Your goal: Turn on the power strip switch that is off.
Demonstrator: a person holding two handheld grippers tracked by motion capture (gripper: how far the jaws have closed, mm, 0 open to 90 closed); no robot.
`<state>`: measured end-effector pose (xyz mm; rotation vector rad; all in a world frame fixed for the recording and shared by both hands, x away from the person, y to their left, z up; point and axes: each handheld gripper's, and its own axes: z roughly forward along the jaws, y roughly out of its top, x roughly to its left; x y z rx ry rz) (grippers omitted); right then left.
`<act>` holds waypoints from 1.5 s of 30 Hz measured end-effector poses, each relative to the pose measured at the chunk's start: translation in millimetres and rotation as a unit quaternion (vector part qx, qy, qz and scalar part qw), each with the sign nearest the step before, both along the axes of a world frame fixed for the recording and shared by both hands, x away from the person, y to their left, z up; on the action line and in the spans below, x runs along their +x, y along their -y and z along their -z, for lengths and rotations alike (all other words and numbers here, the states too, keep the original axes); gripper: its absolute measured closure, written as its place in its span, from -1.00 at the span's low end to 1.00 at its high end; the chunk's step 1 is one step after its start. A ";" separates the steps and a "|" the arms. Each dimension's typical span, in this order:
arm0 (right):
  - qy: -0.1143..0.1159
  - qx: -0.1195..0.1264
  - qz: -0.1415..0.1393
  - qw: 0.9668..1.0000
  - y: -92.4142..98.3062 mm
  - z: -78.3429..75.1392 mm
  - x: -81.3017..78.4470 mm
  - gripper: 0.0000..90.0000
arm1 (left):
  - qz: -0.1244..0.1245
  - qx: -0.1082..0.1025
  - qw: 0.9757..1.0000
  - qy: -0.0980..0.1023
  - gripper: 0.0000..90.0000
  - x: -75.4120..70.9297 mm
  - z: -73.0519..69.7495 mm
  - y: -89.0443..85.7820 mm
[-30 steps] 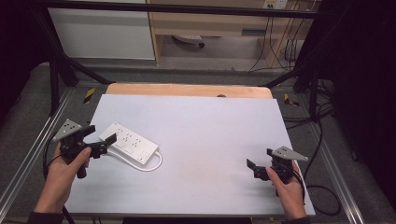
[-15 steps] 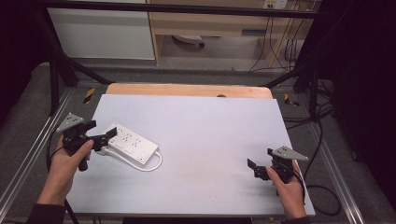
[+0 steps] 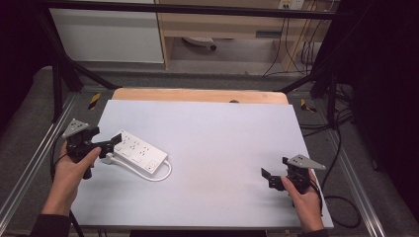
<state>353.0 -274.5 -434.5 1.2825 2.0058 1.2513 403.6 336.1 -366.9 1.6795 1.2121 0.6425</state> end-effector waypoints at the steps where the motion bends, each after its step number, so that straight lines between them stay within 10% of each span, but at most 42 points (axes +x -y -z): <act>1: 0.000 -0.001 0.000 1.000 0.1 0.0 -0.2 -0.91 | -0.002 0.001 1.000 0.000 -0.81 0.2 1.2 -0.5; 45: -0.005 -0.001 -0.002 1.000 -0.2 0.9 1.7 -0.91 | -0.022 0.025 0.999 -0.026 0.53 5.5 28.8 -2.8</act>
